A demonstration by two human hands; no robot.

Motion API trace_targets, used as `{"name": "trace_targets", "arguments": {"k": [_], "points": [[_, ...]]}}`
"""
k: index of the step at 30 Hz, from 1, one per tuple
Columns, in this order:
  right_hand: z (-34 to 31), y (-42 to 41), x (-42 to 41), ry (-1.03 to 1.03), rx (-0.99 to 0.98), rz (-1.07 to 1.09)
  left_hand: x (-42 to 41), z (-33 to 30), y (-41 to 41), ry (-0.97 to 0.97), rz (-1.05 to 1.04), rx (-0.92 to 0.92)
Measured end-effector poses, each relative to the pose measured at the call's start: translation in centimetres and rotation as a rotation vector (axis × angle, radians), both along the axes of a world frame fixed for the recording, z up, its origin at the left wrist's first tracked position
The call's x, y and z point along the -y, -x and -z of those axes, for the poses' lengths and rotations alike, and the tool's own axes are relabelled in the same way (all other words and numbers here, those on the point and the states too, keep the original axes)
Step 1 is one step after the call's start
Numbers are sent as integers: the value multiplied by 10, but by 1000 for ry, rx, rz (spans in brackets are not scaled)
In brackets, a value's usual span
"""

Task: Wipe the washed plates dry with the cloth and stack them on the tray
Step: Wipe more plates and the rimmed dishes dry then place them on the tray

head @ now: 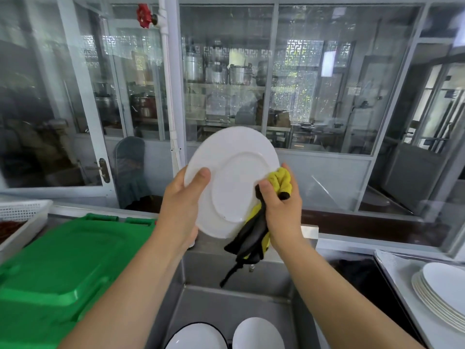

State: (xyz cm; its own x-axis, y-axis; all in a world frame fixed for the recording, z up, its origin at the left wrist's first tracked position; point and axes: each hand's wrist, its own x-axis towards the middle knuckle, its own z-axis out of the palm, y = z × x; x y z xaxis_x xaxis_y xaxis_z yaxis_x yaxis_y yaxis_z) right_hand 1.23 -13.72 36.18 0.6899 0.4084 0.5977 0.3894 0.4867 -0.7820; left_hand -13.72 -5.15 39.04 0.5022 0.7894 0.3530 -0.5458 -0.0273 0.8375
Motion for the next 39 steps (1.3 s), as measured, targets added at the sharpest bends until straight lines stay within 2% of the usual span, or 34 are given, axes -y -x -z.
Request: {"name": "trace_targets", "arguments": {"k": [2,4,6,8,11,14,17,20,24,28,31,34,39], "points": [[4,-5,6,7,34,-5,-7,2,6,21,96,-58],[4,-10,14,97,73,17,-19,0,14,8,179,-161],[5,-12,17,223,197,69,-27,-1,19,-35,208,-282],[4,-11,19,277,341,96,-27,2,20,-57,193,-325],[-11,-7,24,346,666,237,-25,9,19,-100,178,-304],[-31,3,19,370,1086,339,-18,11,12,-231,173,-410],[-44,11,12,362,1313,350,-12,12,8,-267,183,-416],[-46,2,12,341,1231,284,-13,10,10,-193,163,-341],[-36,-12,18,339,810,204,-17,8,14,-2,82,-221],[-11,-8,23,317,534,206,-16,5,16,155,22,-39],[5,5,23,301,420,207,-14,5,12,246,23,54],[21,26,22,292,501,276,-14,6,7,310,33,122],[42,54,11,319,963,526,-14,10,-4,489,21,144]]}}
